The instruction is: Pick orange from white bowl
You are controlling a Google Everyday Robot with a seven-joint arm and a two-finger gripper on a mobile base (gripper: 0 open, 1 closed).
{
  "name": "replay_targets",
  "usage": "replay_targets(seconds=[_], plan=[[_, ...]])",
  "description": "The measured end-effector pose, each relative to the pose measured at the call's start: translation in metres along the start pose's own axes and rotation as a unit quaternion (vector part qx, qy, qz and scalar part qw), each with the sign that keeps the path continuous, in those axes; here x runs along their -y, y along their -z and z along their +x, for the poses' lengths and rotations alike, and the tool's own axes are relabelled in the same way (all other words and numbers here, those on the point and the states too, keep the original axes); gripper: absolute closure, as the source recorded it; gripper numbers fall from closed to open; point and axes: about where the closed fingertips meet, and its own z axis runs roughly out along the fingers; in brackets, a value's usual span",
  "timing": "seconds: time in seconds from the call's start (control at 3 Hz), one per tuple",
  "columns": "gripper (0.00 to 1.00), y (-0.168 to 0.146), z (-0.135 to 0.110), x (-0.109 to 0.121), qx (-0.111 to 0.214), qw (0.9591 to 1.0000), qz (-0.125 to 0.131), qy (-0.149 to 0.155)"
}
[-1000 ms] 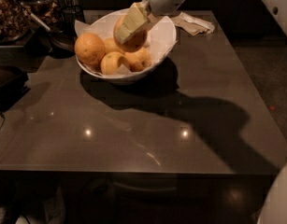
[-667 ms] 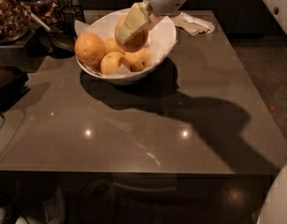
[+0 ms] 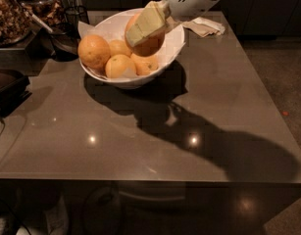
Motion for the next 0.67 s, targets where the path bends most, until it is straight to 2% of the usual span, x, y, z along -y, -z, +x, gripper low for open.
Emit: replay_targets(seconds=[0.33, 0.67], plan=[[1.0, 0.0178, 0.0111, -0.0169, 0.01, 0.9997, 0.014, -0.018], [1.0, 0.0185, 0.0123, -0.0181, 0.01, 0.9997, 0.015, -0.018]])
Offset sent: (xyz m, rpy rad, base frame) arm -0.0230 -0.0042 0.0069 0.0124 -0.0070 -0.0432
